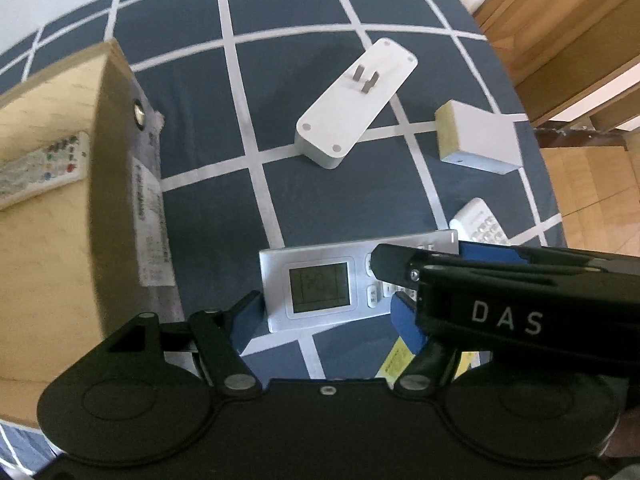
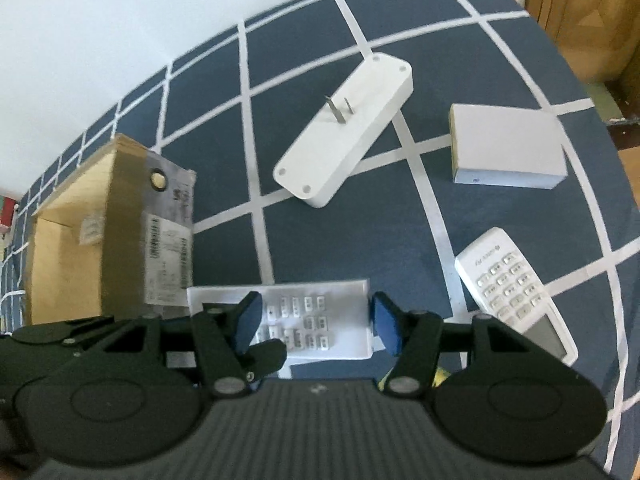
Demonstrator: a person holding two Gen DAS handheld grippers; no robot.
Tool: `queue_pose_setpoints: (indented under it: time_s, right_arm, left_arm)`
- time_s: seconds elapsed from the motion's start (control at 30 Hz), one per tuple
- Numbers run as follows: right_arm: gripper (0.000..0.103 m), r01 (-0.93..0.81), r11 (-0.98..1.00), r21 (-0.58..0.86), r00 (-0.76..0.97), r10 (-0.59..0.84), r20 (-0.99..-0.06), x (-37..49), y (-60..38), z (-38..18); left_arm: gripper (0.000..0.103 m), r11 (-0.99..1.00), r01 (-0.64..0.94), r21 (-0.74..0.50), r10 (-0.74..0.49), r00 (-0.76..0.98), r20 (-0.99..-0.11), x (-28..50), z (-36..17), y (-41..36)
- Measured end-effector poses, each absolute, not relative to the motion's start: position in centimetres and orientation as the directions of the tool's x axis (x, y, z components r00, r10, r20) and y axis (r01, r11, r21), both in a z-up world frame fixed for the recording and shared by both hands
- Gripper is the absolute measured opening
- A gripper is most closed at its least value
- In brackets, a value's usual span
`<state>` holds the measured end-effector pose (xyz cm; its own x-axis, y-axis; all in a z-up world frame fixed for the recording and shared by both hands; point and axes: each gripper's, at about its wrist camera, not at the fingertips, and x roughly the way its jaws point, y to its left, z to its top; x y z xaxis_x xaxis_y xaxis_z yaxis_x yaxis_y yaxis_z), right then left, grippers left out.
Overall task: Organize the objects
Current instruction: 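Lift the AC remote and carry it over the cardboard box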
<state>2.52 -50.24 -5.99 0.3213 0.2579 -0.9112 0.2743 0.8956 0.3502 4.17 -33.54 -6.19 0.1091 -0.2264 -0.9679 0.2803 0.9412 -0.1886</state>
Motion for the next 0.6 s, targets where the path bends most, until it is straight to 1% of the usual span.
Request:
queue_pose_setpoints:
  time_s: [0.33,0.6]
  right_arm:
    - [0.060,0.264,0.899,0.348,0.387,0.231,-0.893,-0.4,-47.2,-1.6]
    - [0.060,0.239,0.908,0.343,0.418,0.223,-0.881,-1.5,-43.7,0.3]
  left_arm:
    - [0.068,0.934,0.310,-0.179,-0.239,0.170,-0.956,1.2,-2.1,-31.0]
    - [0.068,0.936,0.309,-0.169,-0.238,0.204,-0.950,-0.2,-0.3,-27.9]
